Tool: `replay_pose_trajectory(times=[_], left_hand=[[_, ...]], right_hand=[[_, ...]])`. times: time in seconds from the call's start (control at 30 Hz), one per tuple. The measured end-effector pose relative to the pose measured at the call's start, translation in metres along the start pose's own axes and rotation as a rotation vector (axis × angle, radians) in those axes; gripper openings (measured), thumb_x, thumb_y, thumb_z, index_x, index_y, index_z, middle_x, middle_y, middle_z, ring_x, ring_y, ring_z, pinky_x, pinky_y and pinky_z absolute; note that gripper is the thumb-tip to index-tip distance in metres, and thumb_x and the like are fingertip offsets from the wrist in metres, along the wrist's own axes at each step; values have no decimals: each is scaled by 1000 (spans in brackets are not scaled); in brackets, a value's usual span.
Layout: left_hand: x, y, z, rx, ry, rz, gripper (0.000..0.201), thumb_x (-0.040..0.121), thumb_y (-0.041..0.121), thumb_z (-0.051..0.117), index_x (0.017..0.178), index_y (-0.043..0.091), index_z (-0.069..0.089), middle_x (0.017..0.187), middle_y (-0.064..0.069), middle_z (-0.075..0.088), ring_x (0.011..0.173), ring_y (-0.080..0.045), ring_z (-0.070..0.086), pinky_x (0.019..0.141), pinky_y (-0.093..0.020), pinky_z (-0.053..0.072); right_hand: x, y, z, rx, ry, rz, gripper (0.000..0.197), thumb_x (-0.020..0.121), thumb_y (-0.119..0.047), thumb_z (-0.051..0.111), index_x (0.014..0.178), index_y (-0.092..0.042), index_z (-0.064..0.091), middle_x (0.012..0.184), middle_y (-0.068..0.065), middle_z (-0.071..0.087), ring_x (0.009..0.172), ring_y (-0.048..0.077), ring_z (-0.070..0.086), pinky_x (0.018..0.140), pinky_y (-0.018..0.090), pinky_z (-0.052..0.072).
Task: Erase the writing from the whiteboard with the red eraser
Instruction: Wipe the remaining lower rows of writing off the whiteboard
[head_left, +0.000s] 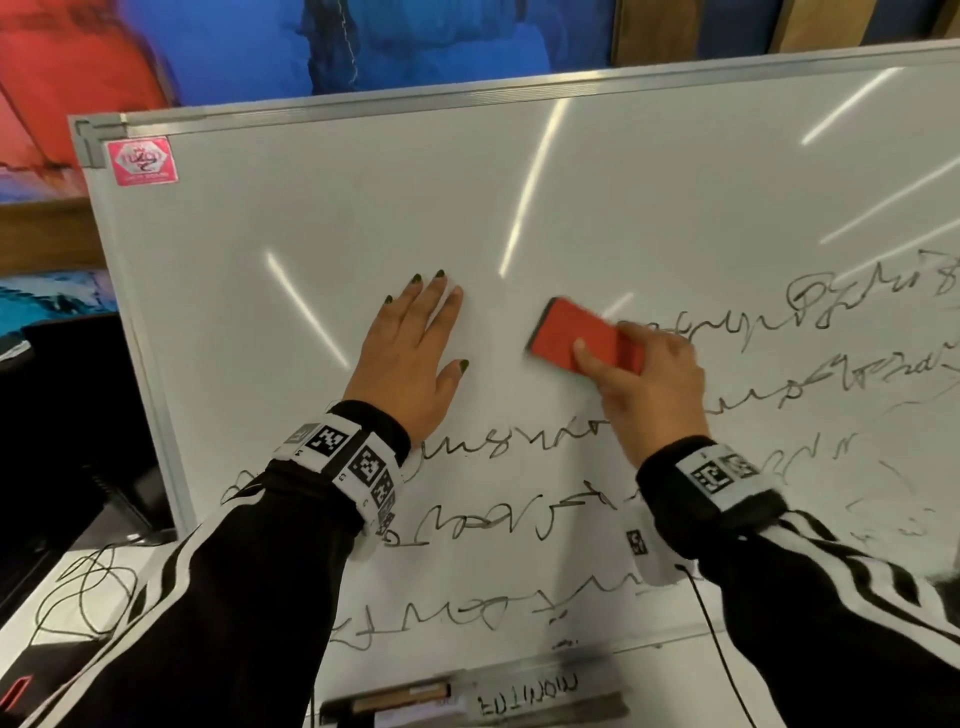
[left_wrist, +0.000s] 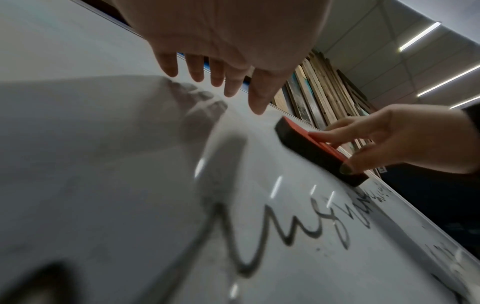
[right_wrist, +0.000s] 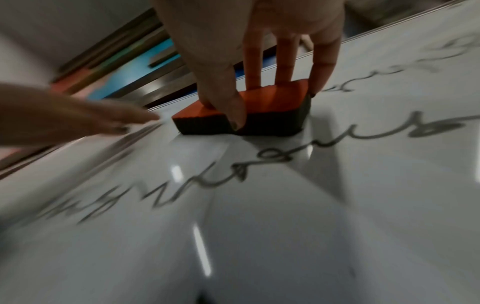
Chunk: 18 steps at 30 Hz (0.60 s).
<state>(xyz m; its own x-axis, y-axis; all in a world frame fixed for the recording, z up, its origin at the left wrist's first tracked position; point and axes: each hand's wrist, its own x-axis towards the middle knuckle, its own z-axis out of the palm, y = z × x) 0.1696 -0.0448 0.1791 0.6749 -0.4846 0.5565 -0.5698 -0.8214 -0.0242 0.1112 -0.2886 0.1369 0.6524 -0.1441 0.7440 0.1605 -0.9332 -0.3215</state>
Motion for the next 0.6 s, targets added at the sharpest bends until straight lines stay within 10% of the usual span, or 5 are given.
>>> replay_pose_trajectory(times=[0.13, 0.27, 0.37, 0.47, 0.6], left_hand=[[7, 16, 7, -15, -6, 2, 66, 88, 43, 26, 148, 17, 15, 156, -2, 10, 143, -20, 6, 116, -35, 3], [9, 26, 11, -44, 10, 3, 66, 90, 35, 37, 148, 16, 13, 155, -3, 11, 143, -20, 6, 115, -32, 2], [12, 35, 17, -44, 14, -5, 64, 91, 36, 34, 148, 16, 15, 155, -3, 14, 142, -21, 8, 115, -33, 2], [17, 42, 21, -15, 43, -16, 64, 89, 39, 28, 147, 15, 19, 154, -5, 19, 141, -23, 12, 115, -33, 1], [17, 50, 25, 15, 49, -13, 64, 89, 38, 27, 147, 14, 20, 153, -6, 20, 141, -24, 12, 115, -33, 1]], right_hand=[[-1, 21, -3, -70, -194, -315, 53, 85, -70, 37, 122, -39, 57, 127, 2, 51, 114, 25, 45, 98, 39, 37], [43, 56, -31, -104, 5, -74, 29, 87, -38, 54, 113, -32, 65, 115, 11, 59, 104, 35, 54, 84, 48, 46], [36, 40, -28, -38, 16, -140, 33, 88, -27, 55, 118, -40, 59, 122, 16, 56, 106, 40, 50, 86, 51, 43], [10, 43, -23, -56, -166, -236, 37, 92, -51, 43, 124, -37, 57, 127, 7, 52, 115, 29, 44, 97, 42, 33], [11, 84, -39, -89, -116, -301, 43, 79, -22, 67, 117, -40, 61, 122, 15, 56, 104, 40, 49, 83, 51, 40]])
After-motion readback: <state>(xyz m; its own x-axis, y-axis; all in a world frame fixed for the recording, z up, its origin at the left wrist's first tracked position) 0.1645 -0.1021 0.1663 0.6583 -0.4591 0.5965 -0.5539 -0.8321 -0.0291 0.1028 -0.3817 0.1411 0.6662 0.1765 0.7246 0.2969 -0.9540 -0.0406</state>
